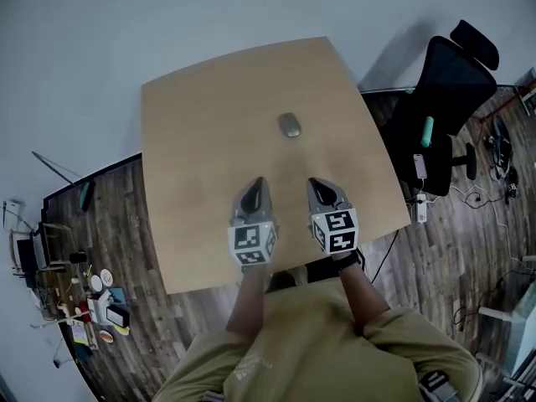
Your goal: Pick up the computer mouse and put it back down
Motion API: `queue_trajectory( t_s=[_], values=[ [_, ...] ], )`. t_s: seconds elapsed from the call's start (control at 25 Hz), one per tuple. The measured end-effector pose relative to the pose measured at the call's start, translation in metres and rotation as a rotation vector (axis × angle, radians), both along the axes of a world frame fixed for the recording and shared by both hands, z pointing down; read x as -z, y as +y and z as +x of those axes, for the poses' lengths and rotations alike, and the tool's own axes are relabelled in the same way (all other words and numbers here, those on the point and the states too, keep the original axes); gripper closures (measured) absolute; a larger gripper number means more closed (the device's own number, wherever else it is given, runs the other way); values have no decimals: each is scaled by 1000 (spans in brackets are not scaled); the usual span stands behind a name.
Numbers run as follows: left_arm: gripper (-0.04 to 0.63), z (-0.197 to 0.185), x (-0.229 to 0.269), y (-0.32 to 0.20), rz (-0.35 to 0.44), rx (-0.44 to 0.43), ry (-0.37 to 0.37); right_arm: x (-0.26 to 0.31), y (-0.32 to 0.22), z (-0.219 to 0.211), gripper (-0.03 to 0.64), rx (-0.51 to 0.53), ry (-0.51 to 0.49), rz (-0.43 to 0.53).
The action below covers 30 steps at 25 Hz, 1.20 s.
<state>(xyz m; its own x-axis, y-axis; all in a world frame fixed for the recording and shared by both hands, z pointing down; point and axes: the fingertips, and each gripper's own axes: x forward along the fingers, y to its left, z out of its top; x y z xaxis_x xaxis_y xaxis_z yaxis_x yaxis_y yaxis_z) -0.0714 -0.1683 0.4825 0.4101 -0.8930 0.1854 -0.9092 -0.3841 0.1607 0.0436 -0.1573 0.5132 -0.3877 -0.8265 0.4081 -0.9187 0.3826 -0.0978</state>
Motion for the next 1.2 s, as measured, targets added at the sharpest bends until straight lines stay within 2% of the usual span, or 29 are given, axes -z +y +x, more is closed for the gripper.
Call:
queue_trajectory(
  t_s=[0.24,0.52,0.64,0.76,0.96,1.2],
  values=[
    [592,18,-32,-59,-82,4,3,-49,-81,25,604,-14,-2,-105],
    [592,15,-87,-116,-199,59,-23,-125,-175,17,559,75,27,-273],
    [592,12,-106,-132,-241,83,-24,-160,-208,10,502,132,60,-346],
    [592,11,-122,-142,-273,91,-28,-189,-236,7,458,146,77,-389],
    [592,7,-152,-150,-346,98,-47,-221,-275,1,311,105,94,-411],
    [592,8,-164,-161,-357,98,-33,-248,-309,-2,209,39,101,-409]
  ],
)
